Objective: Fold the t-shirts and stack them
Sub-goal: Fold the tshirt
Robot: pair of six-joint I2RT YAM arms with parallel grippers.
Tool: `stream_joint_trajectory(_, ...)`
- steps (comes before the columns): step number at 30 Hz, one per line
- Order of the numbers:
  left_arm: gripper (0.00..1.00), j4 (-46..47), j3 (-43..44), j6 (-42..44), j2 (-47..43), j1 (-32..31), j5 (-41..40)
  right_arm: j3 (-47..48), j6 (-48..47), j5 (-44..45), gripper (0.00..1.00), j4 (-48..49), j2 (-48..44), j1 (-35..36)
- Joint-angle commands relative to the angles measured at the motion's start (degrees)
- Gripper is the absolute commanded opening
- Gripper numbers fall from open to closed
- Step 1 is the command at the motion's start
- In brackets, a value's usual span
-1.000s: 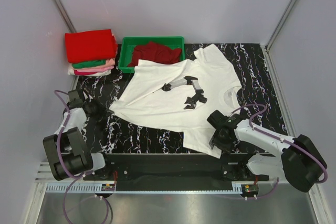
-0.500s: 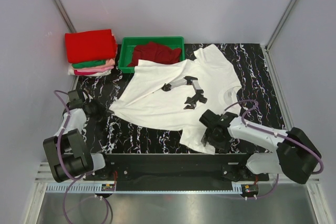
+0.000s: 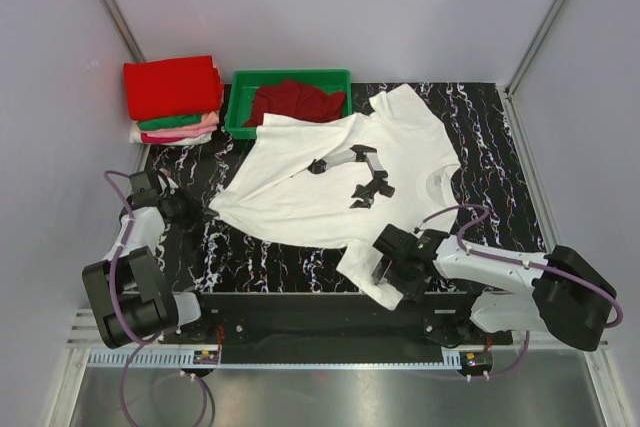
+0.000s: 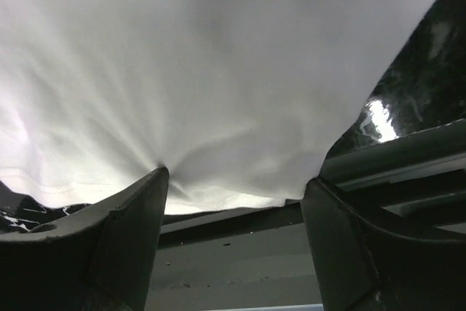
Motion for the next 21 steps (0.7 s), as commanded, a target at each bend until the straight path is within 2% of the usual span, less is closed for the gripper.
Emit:
stream_joint_trajectory(1,0.00,0.9,0.8,1.2,-1.5,0.3,1.5,-1.8,4.8,1.5,0.77,1.0,0.0,3.2)
stream_joint_trajectory(5,0.00,1.2,0.6,1.1,-1.6,0.3,1.6,-5.7,5.3,0.7,0.70,8.1,3.7,3.8)
stream_joint_trajectory(6,0.00,0.9,0.9,1.3,-1.4,0.3,1.6,-5.6,4.9,0.7,0.64,8.9,4.5,3.8)
stream_joint_trajectory(10,0.00,-0.2,0.9,1.9,-2.2,0.3,1.2,-3.8,3.8,2.1,0.57,7.0,5.0,4.4)
stream_joint_trajectory(12,0.00,-0.3,0.7,1.9,-3.1,0.1,1.5,-2.0,3.9,3.7,0.55,2.4,2.3,5.1)
stream_joint_trajectory(15,0.00,-1.0,0.6,1.6,-4.3,-0.8,1.3,-1.4,5.1,7.1,0.31,-3.3,-3.4,6.3)
stream_joint_trajectory(16,0.00,-1.3,0.5,1.2,-4.7,-1.0,1.7,-1.8,5.6,7.4,0.14,-3.9,-5.0,6.4)
stream_joint_trajectory(17,0.00,-1.5,0.5,1.1,-5.5,-1.1,1.8,-2.6,5.9,7.4,0.08,-4.9,-8.2,6.4)
stream_joint_trajectory(19,0.00,-2.8,0.5,1.0,-6.5,-1.7,2.1,-3.3,6.8,6.9,0.00,-6.2,-12.5,6.4)
stream_joint_trajectory(21,0.00,-4.0,0.5,0.9,-8.7,-2.6,2.3,-2.8,7.1,7.4,0.00,-10.2,-15.1,6.4)
